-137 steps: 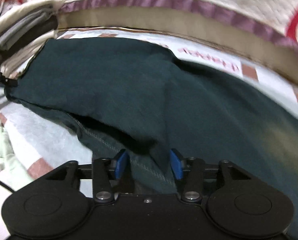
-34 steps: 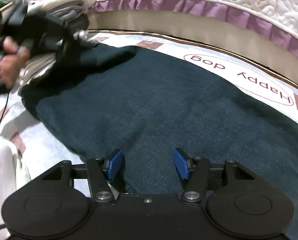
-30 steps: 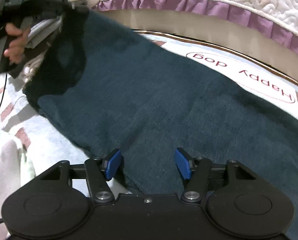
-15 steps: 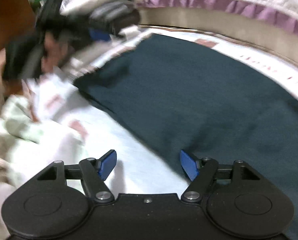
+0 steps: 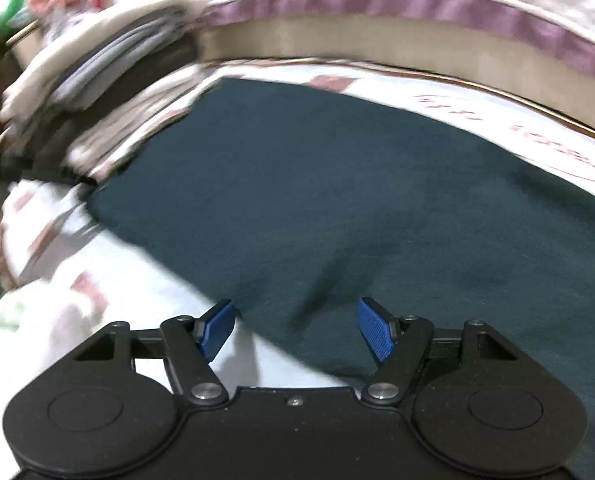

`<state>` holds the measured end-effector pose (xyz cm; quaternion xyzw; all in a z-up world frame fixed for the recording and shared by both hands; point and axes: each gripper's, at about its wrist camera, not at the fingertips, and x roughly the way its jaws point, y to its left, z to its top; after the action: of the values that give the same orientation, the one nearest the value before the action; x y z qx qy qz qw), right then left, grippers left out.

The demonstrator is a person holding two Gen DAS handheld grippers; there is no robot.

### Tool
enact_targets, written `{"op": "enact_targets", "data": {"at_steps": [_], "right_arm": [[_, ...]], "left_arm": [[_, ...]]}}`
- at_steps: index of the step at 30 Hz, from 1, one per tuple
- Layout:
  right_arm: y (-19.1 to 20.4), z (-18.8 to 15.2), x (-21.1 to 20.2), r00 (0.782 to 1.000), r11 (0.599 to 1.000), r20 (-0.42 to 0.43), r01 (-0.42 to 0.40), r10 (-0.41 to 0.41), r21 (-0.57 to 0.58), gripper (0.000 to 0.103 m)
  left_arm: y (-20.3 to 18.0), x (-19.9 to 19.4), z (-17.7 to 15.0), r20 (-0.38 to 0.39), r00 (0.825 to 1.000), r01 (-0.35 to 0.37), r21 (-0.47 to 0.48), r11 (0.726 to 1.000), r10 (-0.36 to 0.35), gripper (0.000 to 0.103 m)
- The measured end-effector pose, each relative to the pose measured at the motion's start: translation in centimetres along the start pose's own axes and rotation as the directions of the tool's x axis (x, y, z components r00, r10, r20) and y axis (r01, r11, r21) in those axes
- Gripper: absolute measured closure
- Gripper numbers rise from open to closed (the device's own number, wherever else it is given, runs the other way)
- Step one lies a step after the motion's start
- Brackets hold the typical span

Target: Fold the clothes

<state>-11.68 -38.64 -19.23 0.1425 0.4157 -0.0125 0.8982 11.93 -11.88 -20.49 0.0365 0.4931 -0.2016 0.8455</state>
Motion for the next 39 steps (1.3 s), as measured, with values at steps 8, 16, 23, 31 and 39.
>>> {"op": "enact_targets", "data": {"at_steps": [8,16,23,31,39], "right_arm": [[2.5,1.9,-0.7,0.968,0.965,0.070,-0.245,0.239,0.093,0.038],[-0.4,0.9,-2.0,0.994,0.991,0.086,0.060,-0.070,0.121,0.040],[-0.3,0.0,-1.9,0.968,0.971,0.079,0.237,-0.237,0.017,0.040],[-3.1,-1.2,-1.7,0.946,0.946,0.047,0.319,-0.322,0.064,0.040],[-3.6,-2.2,-1.9,0.954,0.956,0.072,0.287,-0.291,0.059,0.040]], "left_arm": [[2.6,-0.6,-1.5,-0.022,0.971,0.216,-0.335,0.917,-0.237,0.034],[0.9,-0.7,-2.4,0.101,0.970,0.243,-0.356,0.902,-0.221,0.031],[-1.5,-1.0,-2.1,0.151,0.985,0.113,-0.206,0.972,-0.083,0.088],[0.8,0.5,-1.6,0.178,0.951,0.304,-0.393,0.868,-0.252,0.070],[-5.0,-2.8,-0.6,0.296,0.947,0.138,-0.014,0.990,-0.128,0.094]]}}
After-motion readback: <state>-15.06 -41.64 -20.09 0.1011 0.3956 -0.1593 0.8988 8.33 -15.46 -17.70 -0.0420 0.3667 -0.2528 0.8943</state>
